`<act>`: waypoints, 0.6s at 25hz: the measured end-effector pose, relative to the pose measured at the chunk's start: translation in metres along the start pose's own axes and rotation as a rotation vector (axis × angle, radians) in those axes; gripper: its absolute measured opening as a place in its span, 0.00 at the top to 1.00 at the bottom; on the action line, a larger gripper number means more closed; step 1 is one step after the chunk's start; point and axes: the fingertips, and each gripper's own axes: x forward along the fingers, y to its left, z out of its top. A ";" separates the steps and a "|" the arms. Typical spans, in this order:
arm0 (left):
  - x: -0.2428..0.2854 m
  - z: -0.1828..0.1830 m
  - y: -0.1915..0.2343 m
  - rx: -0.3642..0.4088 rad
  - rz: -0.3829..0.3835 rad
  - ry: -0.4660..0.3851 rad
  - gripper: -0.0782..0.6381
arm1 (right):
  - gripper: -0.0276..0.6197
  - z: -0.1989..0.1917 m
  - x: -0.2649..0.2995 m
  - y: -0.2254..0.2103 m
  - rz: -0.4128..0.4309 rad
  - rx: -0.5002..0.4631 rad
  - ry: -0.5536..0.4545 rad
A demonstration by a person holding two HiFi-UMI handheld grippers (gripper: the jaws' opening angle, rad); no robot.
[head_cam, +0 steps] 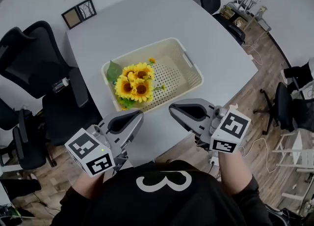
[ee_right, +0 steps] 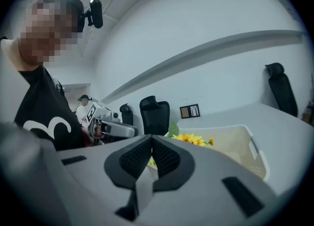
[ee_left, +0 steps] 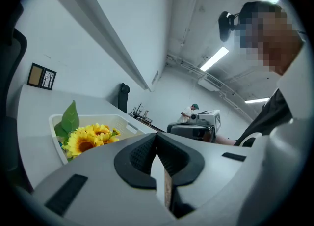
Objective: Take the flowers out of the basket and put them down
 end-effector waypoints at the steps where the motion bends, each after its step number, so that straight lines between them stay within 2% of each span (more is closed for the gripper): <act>1: -0.003 0.002 0.004 -0.003 0.013 -0.006 0.87 | 0.94 0.000 0.006 -0.003 0.019 -0.024 0.027; 5: -0.011 0.004 0.015 -0.020 0.068 -0.023 0.87 | 0.94 -0.005 0.026 -0.020 0.075 -0.110 0.130; 9: -0.014 0.008 0.025 -0.032 0.137 -0.046 0.87 | 0.94 -0.019 0.041 -0.040 0.154 -0.132 0.230; 11: -0.016 0.012 0.030 -0.037 0.181 -0.063 0.87 | 0.93 -0.029 0.049 -0.056 0.165 -0.151 0.306; 15: -0.021 0.015 0.039 -0.064 0.273 -0.101 0.87 | 0.82 -0.046 0.069 -0.086 0.200 -0.199 0.463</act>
